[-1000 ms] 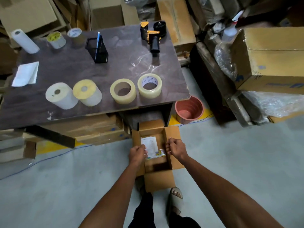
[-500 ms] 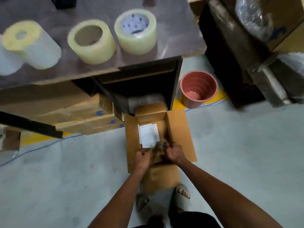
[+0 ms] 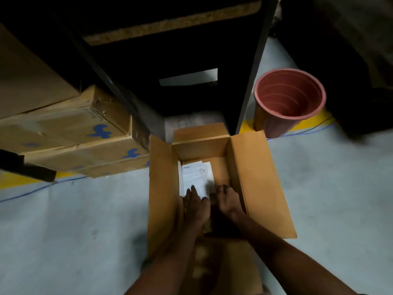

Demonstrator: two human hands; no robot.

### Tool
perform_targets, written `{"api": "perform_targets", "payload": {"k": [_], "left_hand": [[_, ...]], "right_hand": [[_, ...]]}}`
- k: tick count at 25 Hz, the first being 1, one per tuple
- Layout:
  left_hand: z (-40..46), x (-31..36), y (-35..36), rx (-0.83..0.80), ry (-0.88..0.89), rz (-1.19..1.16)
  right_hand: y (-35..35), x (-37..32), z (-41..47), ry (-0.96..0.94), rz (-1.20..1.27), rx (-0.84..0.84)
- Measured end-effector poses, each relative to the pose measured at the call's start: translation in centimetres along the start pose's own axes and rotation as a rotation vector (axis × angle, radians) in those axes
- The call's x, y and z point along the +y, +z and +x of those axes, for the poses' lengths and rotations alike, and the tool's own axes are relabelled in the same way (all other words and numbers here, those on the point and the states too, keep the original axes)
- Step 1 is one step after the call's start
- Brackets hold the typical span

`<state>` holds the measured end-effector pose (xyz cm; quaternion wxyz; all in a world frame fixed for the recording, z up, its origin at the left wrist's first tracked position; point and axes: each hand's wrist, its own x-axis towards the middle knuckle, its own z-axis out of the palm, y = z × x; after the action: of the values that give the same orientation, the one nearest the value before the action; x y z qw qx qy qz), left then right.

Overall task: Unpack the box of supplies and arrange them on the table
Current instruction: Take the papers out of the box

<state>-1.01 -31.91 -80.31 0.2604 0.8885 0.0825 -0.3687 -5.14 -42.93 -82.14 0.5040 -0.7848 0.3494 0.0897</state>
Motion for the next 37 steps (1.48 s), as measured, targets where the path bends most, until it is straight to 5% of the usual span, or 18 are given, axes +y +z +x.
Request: {"api": "perform_targets", "payload": {"k": [3,5,11,31,37], "left_hand": [[3.7,-1.0,2.7,0.089,0.087,0.410],[6.2,-1.3,3.8,0.210,0.137,0.468],[11.7,-1.5,5.6,0.344,0.214,0.326],[15.4,-3.2,4.4,0.183,0.066,-0.234],[14.9,-5.4,5.4,0.283,0.242,-0.075]], "right_hand": [[2.7,2.7,4.1,0.037,-0.064,-0.039],[4.3,3.2,7.0,0.032,-0.157,-0.115],[6.8,4.2,12.6,0.042,-0.176,-0.104],[8.2,6.4,17.2,0.340,0.020,0.028],[8.7,6.0,18.0,0.324,-0.010,0.052]]}}
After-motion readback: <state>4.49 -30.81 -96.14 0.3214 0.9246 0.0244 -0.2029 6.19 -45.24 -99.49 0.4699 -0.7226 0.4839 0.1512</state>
